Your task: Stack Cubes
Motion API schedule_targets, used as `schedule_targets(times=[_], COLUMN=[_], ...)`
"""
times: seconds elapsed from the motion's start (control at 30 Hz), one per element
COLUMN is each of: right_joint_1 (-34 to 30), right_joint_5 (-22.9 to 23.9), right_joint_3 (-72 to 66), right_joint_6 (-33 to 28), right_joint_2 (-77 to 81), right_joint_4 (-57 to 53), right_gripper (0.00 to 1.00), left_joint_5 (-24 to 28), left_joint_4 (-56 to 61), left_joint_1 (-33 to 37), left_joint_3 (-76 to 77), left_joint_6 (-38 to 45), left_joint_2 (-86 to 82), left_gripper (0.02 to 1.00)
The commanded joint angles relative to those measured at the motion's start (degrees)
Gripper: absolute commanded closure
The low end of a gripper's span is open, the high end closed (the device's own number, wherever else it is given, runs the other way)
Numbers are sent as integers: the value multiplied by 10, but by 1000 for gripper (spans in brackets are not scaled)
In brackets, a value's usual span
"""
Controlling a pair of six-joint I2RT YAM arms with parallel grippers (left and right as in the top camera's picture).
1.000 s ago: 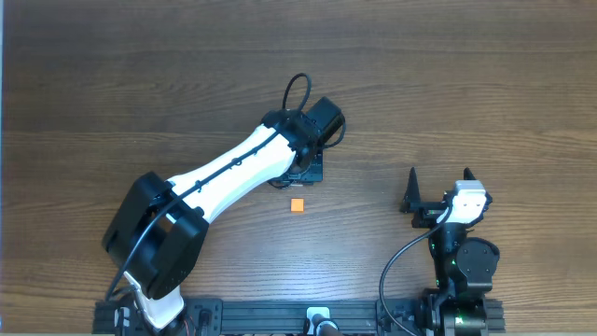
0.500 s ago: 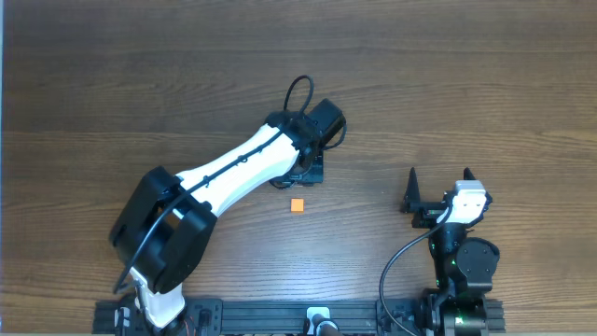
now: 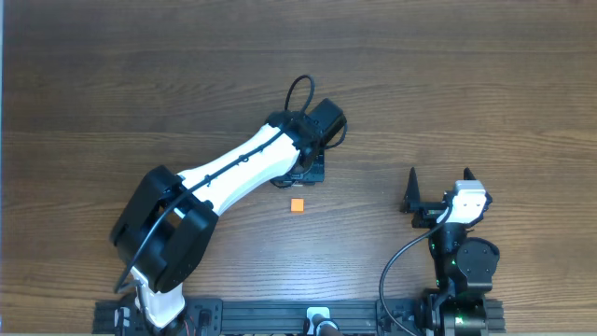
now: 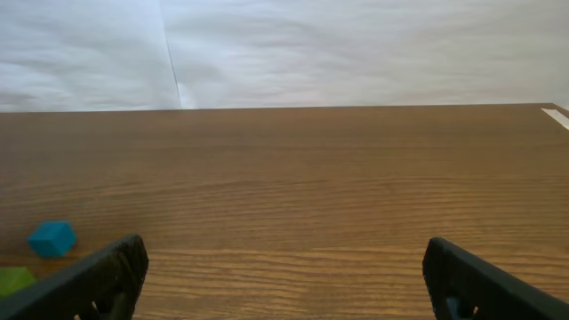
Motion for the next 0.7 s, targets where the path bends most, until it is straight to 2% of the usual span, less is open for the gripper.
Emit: schedule_targets(times=[0.03,0.7], right_joint_1=[-3,-3], right_joint_5=[-5,-5], right_joint_3=[-4,-4], right_joint_6=[-1,-1], right_joint_2=[-6,-6], right_joint_4=[1,1], right_gripper=[7,9], left_joint_5=[2,-3], left_joint_4=[1,-3], left_joint_1=[0,5], left_joint_3=[10,10], left_joint_6=[6,4], left_joint_2=[6,8], left_gripper=[980,978])
